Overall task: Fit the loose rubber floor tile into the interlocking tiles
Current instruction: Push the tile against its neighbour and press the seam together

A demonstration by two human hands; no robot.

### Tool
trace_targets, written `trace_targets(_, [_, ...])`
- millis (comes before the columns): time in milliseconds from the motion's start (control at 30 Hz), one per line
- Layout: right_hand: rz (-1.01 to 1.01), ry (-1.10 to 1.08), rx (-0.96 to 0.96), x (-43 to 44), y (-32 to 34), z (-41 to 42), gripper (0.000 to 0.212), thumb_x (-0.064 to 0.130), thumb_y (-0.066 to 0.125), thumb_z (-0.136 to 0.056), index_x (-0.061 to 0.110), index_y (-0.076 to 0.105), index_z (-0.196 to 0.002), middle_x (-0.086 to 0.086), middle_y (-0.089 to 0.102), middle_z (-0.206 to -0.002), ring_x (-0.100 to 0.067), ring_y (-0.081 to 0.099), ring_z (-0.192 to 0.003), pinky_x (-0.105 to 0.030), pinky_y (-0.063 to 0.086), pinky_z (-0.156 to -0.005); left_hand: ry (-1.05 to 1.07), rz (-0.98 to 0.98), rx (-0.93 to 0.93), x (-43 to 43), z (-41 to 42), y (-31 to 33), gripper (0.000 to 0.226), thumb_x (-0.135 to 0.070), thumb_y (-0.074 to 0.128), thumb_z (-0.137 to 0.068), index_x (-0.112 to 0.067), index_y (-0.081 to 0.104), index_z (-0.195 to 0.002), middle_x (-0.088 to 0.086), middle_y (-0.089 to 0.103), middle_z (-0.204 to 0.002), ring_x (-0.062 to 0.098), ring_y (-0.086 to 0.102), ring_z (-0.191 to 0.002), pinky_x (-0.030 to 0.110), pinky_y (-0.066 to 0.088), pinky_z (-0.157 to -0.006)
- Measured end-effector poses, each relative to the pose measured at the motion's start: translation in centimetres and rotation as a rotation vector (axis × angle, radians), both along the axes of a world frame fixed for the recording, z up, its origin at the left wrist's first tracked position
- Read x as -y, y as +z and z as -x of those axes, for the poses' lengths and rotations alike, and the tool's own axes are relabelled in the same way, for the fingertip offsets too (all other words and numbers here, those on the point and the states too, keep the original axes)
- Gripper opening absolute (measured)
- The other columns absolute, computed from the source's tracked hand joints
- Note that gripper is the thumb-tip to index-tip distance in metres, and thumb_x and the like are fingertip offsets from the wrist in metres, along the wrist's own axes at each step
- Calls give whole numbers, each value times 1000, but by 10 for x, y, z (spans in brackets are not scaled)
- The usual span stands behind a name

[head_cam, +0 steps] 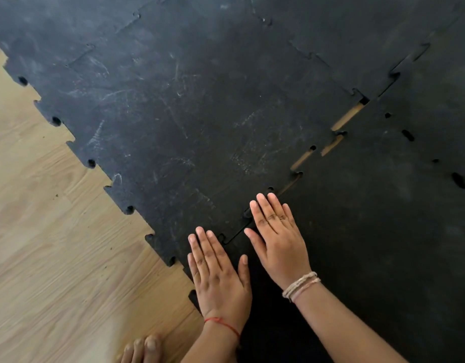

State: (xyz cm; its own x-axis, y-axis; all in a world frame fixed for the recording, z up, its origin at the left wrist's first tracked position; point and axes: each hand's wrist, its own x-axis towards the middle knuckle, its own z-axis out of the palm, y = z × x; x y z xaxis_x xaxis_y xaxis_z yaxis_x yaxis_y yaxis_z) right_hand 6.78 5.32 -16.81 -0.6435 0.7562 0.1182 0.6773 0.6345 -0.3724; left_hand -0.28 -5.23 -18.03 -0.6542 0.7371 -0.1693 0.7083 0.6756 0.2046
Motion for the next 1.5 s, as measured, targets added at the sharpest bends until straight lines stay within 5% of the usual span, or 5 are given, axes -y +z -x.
trace_targets(200, [46, 51, 143, -3, 5, -6, 57, 46, 18, -99, 9, 29, -141, -8, 30, -147, -26, 24, -137, -37, 17, -112, -9, 11, 9, -2, 0, 2, 71, -50, 8, -93, 2, 7, -142, 17, 8, -153, 24, -11, -142, 36, -5, -114])
trace_targets(433, [89, 153, 141, -40, 29, 12, 39, 37, 75, -71, 8, 67, -96, -13, 65, -99, -35, 57, -105, -53, 46, -92, -13, -29, 12, -1, 1, 5, 71, -48, 9, -94, 4, 11, -141, 18, 12, -152, 23, -10, -142, 36, -4, -114])
trace_targets(1100, [-231, 155, 104, -42, 9, 18, 29, 33, 46, -82, 7, 57, -77, -14, 63, -86, -30, 60, -82, -39, 47, -78, -66, -60, 2, -3, 1, 3, 65, -45, 8, -95, -1, 11, -142, 9, 0, -153, 24, -2, -142, 35, -3, -114])
trace_targets(1367, [-32, 85, 191, -41, 11, 22, 34, 36, 42, -80, 8, 56, -94, -17, 58, -114, -37, 53, -109, -47, 41, -93, -96, -1, 24, -5, 0, 7, 65, -45, 8, -95, -1, 14, -142, 10, 8, -153, 25, 0, -141, 36, -3, -114])
trace_targets(1500, [123, -20, 196, -54, 18, 46, 70, 57, 11, -90, 14, 30, -143, -8, 18, -155, -25, 2, -142, -42, 2, -113, -86, -27, 35, -6, 5, 9, 66, -46, 9, -95, -1, 15, -143, 10, 9, -153, 23, -1, -142, 34, -4, -115])
